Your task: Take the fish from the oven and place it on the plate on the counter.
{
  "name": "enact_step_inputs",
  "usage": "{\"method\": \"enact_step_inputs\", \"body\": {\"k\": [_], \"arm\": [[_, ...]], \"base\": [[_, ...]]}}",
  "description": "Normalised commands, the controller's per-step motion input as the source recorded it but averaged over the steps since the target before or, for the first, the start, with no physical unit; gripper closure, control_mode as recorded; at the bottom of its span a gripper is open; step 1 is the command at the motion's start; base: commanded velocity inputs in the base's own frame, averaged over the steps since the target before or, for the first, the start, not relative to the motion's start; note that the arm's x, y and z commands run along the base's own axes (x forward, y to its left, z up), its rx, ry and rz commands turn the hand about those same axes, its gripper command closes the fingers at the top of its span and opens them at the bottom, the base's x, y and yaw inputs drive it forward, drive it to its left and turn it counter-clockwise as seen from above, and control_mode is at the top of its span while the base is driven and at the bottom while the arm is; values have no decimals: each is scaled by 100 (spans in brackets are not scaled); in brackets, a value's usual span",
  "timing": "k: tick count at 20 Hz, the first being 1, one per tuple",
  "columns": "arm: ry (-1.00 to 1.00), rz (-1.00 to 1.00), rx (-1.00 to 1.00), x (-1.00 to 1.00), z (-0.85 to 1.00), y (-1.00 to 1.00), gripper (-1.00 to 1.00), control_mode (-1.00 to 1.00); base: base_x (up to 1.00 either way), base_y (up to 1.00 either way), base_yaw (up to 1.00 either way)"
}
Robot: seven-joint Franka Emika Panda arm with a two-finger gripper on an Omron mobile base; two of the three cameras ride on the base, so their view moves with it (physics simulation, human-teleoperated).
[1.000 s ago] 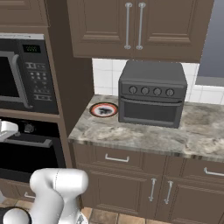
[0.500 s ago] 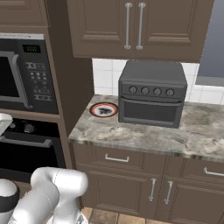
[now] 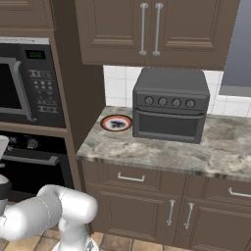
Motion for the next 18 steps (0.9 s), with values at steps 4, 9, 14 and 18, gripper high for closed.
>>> {"method": "enact_step_inputs", "body": {"k": [4, 9, 14, 18], "arm": [[-7, 13, 0, 9, -77, 4, -100, -100], [-16, 5, 0, 12, -27, 0, -100, -100], [-5, 0, 0, 31, 0, 0, -100, -100], [0, 0, -1, 39, 0, 1, -100, -100]], "base": [[0, 0, 0], [0, 0, 0], [0, 0, 0], [0, 0, 0]]}}
